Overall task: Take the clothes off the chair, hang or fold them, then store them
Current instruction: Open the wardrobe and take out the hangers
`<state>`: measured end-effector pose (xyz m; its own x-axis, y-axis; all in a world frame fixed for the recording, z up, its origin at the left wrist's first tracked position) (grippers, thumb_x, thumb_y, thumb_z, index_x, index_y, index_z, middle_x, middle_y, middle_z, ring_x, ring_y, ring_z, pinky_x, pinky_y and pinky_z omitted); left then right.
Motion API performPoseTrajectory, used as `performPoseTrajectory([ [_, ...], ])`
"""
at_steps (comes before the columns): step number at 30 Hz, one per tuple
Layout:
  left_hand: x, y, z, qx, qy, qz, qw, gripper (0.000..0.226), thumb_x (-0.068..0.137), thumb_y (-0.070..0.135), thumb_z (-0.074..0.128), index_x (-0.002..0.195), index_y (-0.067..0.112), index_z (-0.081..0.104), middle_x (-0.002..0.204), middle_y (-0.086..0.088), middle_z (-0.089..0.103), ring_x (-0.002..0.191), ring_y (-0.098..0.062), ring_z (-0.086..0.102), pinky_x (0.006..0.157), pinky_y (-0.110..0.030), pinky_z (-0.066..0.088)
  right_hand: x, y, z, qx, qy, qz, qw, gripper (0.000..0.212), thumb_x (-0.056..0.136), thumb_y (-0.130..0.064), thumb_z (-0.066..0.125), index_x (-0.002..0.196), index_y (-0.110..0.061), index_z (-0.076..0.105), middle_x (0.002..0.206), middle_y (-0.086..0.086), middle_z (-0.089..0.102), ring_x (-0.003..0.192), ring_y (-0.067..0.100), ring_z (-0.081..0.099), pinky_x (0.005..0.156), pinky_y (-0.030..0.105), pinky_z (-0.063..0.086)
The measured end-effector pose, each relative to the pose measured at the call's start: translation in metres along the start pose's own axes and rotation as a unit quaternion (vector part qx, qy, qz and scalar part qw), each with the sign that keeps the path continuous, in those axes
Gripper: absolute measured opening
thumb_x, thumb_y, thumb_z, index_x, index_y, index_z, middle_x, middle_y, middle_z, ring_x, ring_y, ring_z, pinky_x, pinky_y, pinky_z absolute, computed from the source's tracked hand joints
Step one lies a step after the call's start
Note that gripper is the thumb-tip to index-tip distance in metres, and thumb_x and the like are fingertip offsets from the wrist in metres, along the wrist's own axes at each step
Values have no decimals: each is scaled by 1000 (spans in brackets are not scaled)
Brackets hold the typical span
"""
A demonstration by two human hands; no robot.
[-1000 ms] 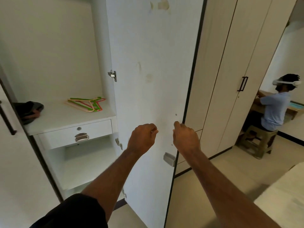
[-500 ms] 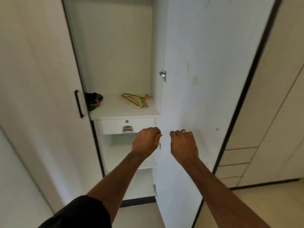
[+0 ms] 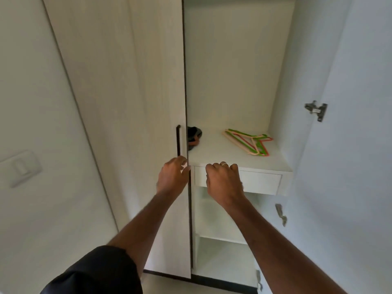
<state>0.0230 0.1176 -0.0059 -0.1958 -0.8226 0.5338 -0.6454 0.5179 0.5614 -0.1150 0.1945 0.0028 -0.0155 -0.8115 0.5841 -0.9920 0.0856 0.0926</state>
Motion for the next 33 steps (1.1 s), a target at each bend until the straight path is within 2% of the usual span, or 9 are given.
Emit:
performPoseTrajectory([
  [5,63,-38,5,-45,19,-24,999,29,96,17,66,124,12,65,122,-7,68,103,-22,67,85,-38,58,57,-20,29,6,4,4,1000,23,65,-14,82,72,-19,62,62,-2,61,63,24,62,62,35,36],
  [9,103,-60,28,-86,19,-63,994,38,96,16,66,133,13,58,127,-9,63,115,-25,62,91,-45,57,84,-20,53,1,-7,12,1000,23,66,-13,81,70,-20,60,59,-3,57,60,22,59,62,34,31],
  [14,134,-72,52,-122,42,-106,986,48,97,14,65,141,13,47,135,-9,58,124,-26,55,102,-45,50,106,-12,73,-1,-5,-1,1000,27,60,-11,82,66,-19,57,54,-3,53,54,23,55,60,33,30],
  [17,147,-79,59,-138,64,-121,981,41,96,9,64,134,13,49,128,-8,60,119,-24,56,97,-39,50,118,-4,85,5,3,-14,1000,30,56,-10,83,64,-19,56,53,-3,51,53,23,54,60,33,28],
  [20,154,-84,64,-136,87,-145,976,33,96,8,63,126,13,52,113,-6,63,106,-23,60,85,-33,51,127,0,95,7,3,-32,999,28,59,-11,81,64,-19,55,54,-3,51,54,23,54,60,33,26],
  [23,156,-79,71,-107,94,-151,978,16,97,4,59,109,12,53,96,-2,60,89,-21,59,70,-28,44,134,4,100,18,3,-51,999,27,60,-12,81,65,-20,55,54,-3,52,55,23,54,60,33,25],
  [26,155,-75,69,-129,100,-163,973,15,96,-1,53,100,13,50,86,0,56,78,-19,56,61,-23,41,139,7,104,38,9,-72,997,28,59,-12,82,66,-19,56,55,-3,52,54,23,54,60,33,26],
  [31,125,-73,54,-150,137,-169,964,20,96,-1,48,105,17,50,87,2,57,78,-15,57,64,-26,49,136,-7,113,107,37,-103,988,23,63,-9,79,71,-16,58,59,-1,54,56,22,52,59,33,31],
  [33,101,-77,41,-143,163,-163,963,23,97,2,50,106,22,48,89,8,58,80,-9,59,65,-20,50,132,-20,115,143,52,-123,981,20,66,-11,78,75,-15,61,63,0,57,59,22,54,59,33,36],
])
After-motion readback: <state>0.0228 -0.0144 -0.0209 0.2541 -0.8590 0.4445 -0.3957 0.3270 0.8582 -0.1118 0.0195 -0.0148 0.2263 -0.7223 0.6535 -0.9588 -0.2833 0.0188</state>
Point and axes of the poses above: each hand's wrist, its own x-axis towards the middle knuckle, its own z-axis out of the palm, y = z × x, the point moved 7 cm from there along x, towards the middle knuckle
